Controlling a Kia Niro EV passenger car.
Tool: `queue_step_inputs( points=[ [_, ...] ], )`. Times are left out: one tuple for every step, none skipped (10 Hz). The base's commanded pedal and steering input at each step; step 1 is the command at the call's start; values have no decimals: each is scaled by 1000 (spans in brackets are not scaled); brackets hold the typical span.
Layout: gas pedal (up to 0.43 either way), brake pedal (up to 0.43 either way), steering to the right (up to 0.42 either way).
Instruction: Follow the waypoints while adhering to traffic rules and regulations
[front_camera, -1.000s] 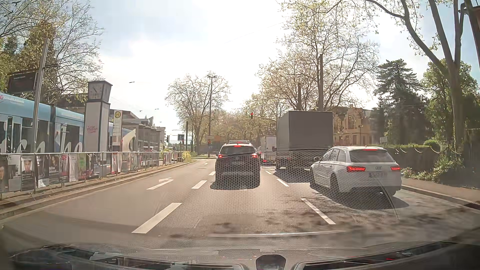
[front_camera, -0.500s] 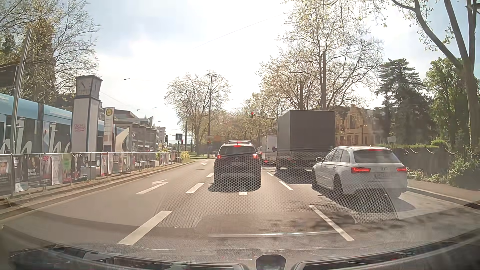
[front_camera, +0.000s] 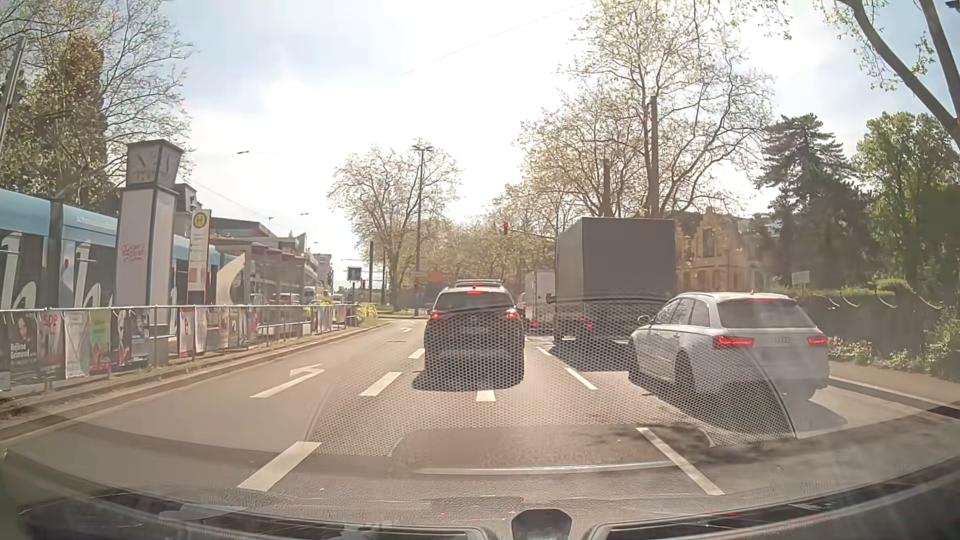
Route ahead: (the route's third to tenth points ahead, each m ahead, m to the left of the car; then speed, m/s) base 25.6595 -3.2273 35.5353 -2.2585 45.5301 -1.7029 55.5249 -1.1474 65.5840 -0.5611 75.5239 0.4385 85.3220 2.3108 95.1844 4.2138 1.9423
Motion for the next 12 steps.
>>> queue_step_inputs(
  points=[
    [0, 0, -4],
    [0, 0, -4],
    [0, 0, -4],
    [0, 0, -4],
    [0, 0, -4],
    [0, 0, -4],
    [0, 0, -4],
    [0, 0, -4],
    [0, 0, -4],
    [0, 0, -4],
    [0, 0, -4],
    [0, 0, -4]
  ],
)
